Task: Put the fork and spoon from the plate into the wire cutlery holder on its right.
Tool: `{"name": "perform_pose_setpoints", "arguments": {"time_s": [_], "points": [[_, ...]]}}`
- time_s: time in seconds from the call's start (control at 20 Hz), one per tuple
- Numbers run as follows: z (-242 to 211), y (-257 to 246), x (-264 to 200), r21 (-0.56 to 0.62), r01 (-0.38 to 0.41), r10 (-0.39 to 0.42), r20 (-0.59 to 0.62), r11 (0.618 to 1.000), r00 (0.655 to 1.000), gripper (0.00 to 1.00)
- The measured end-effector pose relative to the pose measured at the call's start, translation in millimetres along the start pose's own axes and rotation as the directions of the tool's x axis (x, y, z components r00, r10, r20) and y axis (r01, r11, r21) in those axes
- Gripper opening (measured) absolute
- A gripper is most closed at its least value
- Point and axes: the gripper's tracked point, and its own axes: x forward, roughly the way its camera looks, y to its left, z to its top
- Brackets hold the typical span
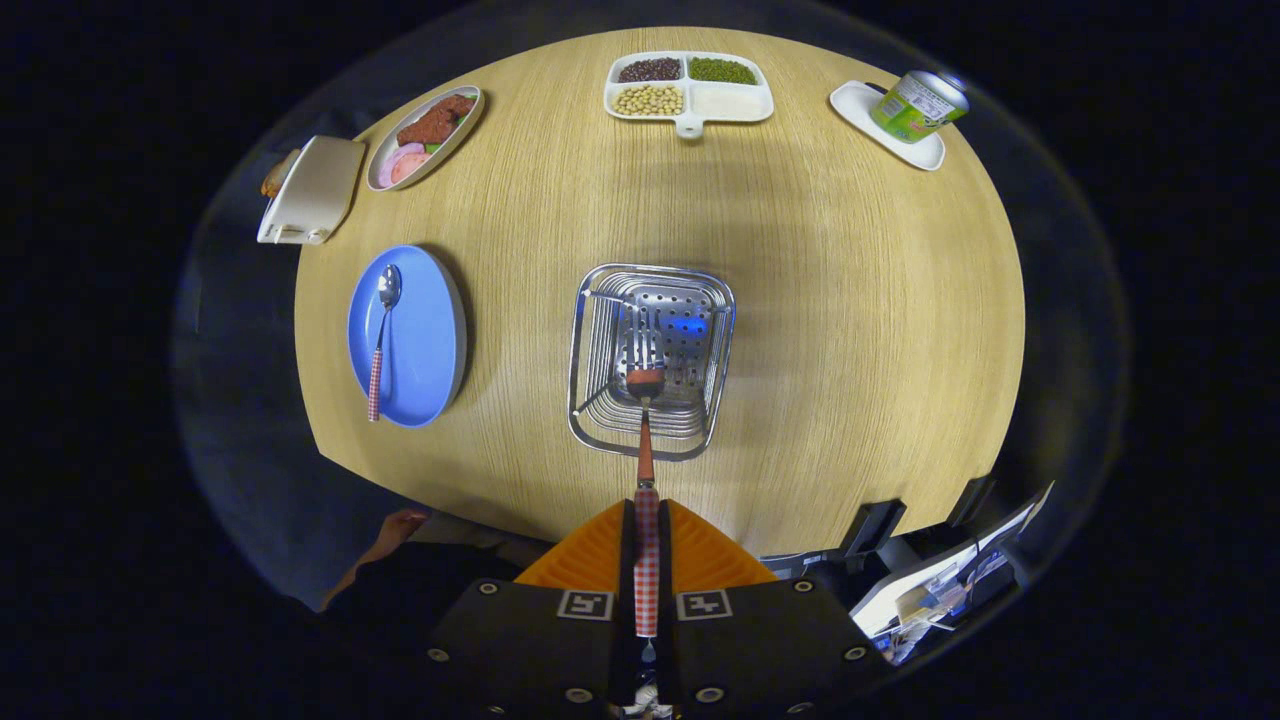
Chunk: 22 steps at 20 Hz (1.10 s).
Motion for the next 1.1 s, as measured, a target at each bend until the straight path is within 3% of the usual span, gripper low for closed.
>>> {"name": "perform_pose_setpoints", "arguments": {"time_s": [0.35, 0.5, 0.7, 0.95, 1.1], "points": [[17, -2, -1, 0.086, -0.034, 0.037, -0.032, 0.996, 0.999, 0.12], [34, -10, -3, 0.106, -0.006, 0.002, 0.037, 0.994, 0.999, 0.12], [51, -5, -11, 0.159, -0.033, 0.01, 0.138, 0.987, 0.99, 0.11], [63, 6, -32, 0.154, -0.052, 0.003, 0.299, 0.987, 0.954, 0.1], [71, 16, -50, 0.154, -0.058, -0.011, 0.417, 0.986, 0.909, 0.27]]}}
